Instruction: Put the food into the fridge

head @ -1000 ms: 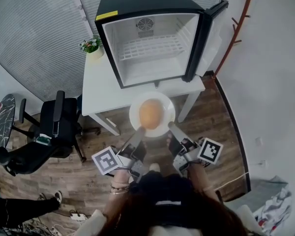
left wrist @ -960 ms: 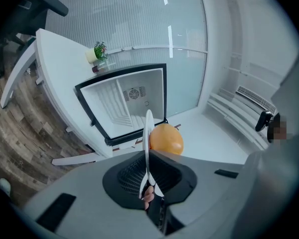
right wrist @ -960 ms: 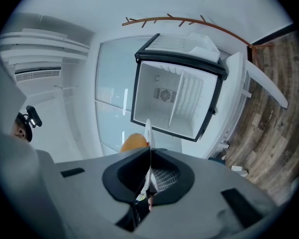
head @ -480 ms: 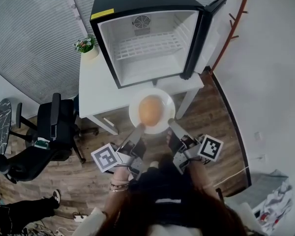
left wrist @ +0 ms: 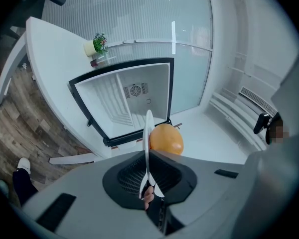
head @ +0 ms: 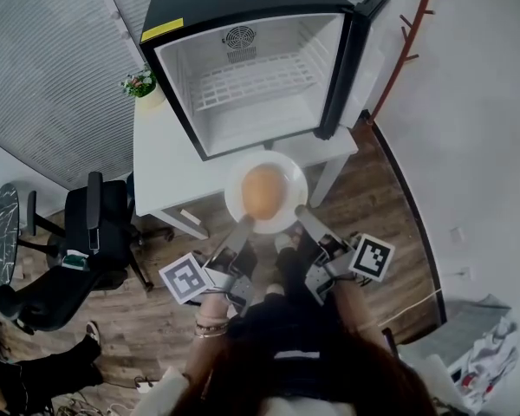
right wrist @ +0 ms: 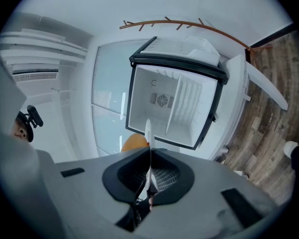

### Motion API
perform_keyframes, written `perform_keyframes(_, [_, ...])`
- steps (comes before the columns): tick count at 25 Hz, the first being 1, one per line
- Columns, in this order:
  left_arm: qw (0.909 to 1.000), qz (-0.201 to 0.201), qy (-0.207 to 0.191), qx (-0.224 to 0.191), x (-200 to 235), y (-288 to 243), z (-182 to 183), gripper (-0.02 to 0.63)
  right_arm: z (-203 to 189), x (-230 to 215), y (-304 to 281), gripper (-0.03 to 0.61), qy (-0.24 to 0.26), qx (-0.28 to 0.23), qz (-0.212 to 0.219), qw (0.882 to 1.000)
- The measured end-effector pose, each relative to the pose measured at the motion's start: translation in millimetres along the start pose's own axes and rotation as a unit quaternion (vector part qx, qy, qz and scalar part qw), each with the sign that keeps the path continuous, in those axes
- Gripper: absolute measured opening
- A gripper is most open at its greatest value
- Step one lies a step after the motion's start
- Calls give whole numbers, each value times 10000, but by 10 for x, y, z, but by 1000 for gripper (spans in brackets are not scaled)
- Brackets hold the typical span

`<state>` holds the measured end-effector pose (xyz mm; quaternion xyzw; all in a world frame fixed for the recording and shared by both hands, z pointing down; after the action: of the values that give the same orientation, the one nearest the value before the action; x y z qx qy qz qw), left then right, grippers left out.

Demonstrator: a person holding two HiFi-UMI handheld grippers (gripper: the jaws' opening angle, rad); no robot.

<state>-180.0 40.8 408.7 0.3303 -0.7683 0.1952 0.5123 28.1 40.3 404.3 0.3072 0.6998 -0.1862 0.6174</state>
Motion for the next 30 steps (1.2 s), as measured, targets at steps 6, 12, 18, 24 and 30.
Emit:
perform_keyframes(6, [9999,90,49,-29,97,-198,126,17,185,-109,-170,6,-123,57,-13,9999])
perform_keyframes(12, [9998,193,12,-52,178,-445,251,17,430,-222,-341,6,-202,83,-6,9998])
perform_keyframes(18, [9996,254,-27,-82,256,-658,432,17,631,-297,-559,6,-269,138,22,9995])
perform_keyframes(24, [9994,330,-29,-46,339,-872,587,17,832,-366,-737,5,-309,122,9,9994])
perform_keyframes(30, [9994,335,-16,-64,397,-1054,716,17,994,-423,-897,6,-357,132,-6,9993])
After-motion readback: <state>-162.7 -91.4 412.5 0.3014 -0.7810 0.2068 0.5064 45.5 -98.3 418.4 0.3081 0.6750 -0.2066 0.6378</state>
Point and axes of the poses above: the fingertips, and each gripper's own axes: y backward along the fingers, x to its left, z out of its top, the point moved 8 cm from there along y, backward along the fingers, and after that the axes turned 6 degrees about -y, right-handed, at the moved point
